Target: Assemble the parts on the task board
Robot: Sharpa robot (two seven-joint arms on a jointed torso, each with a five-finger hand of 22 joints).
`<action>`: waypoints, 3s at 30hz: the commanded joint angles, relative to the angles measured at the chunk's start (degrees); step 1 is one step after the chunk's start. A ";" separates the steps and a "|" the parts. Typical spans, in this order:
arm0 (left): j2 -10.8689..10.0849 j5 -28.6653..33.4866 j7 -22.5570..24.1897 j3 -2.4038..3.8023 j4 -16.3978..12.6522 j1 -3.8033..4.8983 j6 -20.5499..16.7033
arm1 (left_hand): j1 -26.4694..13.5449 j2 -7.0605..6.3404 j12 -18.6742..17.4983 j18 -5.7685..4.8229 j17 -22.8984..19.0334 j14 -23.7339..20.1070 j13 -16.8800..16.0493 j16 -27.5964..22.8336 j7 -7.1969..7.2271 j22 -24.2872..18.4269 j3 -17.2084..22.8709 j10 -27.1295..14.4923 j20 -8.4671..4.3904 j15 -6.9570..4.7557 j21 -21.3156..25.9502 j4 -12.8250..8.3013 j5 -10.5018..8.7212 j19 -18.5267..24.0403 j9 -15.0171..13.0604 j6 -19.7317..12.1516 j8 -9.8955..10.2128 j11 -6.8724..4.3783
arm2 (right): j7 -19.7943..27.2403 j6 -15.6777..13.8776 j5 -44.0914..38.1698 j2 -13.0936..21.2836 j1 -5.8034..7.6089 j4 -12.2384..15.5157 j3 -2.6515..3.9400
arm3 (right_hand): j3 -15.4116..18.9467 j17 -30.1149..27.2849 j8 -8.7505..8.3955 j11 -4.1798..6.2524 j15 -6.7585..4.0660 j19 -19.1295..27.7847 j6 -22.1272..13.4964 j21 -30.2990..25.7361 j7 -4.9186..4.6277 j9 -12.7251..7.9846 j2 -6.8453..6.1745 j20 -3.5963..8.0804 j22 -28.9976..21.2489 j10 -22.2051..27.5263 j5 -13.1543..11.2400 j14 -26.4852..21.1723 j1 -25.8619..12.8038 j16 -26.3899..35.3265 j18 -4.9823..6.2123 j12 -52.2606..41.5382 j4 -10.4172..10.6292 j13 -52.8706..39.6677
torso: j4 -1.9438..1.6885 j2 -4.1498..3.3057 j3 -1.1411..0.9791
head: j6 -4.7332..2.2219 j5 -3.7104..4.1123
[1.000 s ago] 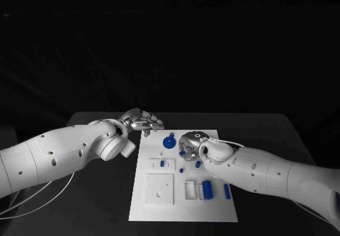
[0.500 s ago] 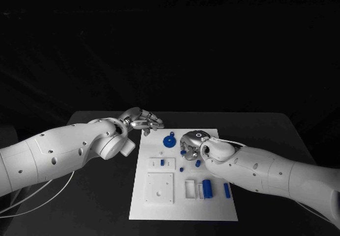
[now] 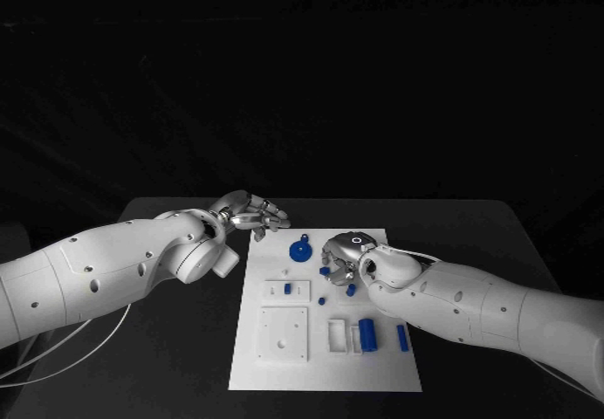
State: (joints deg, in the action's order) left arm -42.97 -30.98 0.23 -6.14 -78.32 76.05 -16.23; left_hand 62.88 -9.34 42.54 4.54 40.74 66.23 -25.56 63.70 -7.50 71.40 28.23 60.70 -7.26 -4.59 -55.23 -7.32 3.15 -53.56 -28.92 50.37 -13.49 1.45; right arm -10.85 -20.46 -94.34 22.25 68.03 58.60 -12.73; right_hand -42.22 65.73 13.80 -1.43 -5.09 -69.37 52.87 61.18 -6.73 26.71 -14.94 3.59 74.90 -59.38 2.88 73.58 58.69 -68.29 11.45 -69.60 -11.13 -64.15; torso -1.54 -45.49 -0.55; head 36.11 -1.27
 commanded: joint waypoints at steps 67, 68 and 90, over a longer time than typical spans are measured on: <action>-0.14 0.35 -0.56 -0.14 0.20 0.06 1.50 | 0.04 0.71 -0.48 0.69 0.41 0.41 -0.16 -0.41 -0.90 0.24 -0.18 0.03 -2.60 0.25 0.34 0.41 0.03 0.02 -0.18 -1.13 0.18 0.53 | -2.14 -2.69 -2.02 2.40 -0.14 3.99 0.49 | -2.59 0.35 4.72 2.37 -1.86 -0.75 6.54 0.91 1.37 1.47 6.12 0.14 0.90 -2.18 0.10 1.21 -0.06 0.02 3.55 -0.25 -1.33 0.50 | -0.09 -0.02 0.02 | -0.53 0.43; -0.09 0.35 -0.76 -0.19 0.22 0.06 1.75 | -0.08 0.79 -0.49 0.68 0.45 0.40 -0.17 -0.44 -0.89 0.26 -0.22 0.03 -2.58 0.25 0.35 0.52 0.03 0.03 -0.20 -1.06 0.13 0.53 | -2.17 -2.85 -2.01 2.52 -0.12 4.17 0.61 | -2.67 0.35 4.73 2.39 -1.88 -0.79 6.58 0.90 1.38 1.47 6.02 0.16 0.88 -2.22 0.10 1.24 -0.08 0.03 3.55 -0.23 -1.27 0.51 | -0.08 -0.02 0.01 | -0.57 0.43; 1.16 2.89 -11.92 -0.75 0.90 0.09 10.40 | -9.09 1.39 -1.72 0.79 1.67 0.00 0.06 -1.13 -0.46 0.75 -4.34 0.23 -2.90 -0.09 1.07 8.26 -0.27 0.84 -0.63 -0.17 -0.42 0.14 | -3.21 -4.31 -1.53 6.61 1.63 13.74 4.86 | -3.61 0.28 4.72 2.46 -1.98 -1.20 6.64 0.84 1.45 1.45 4.85 0.43 0.73 -2.52 0.02 1.52 -0.08 0.17 3.55 -0.03 -0.50 0.59 | 0.05 0.08 -0.02 | -1.72 0.44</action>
State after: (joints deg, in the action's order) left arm -42.15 -29.06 -7.91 -6.90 -77.38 76.06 -8.84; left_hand 54.01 -7.97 40.95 4.11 42.37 66.32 -25.62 62.77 -7.65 72.10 23.90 60.75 -7.38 -4.28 -54.34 0.74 3.15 -53.20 -29.53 50.41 -13.71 1.49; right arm -13.69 -24.26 -95.91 28.61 69.50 71.37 -8.16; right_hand -45.55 66.02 18.22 1.01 -6.80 -70.42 58.55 61.89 -4.60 28.11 -9.47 3.58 74.92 -61.46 2.83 75.10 58.60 -68.30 11.44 -69.82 -11.62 -63.64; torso -1.53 -45.43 -0.58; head 34.61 -0.83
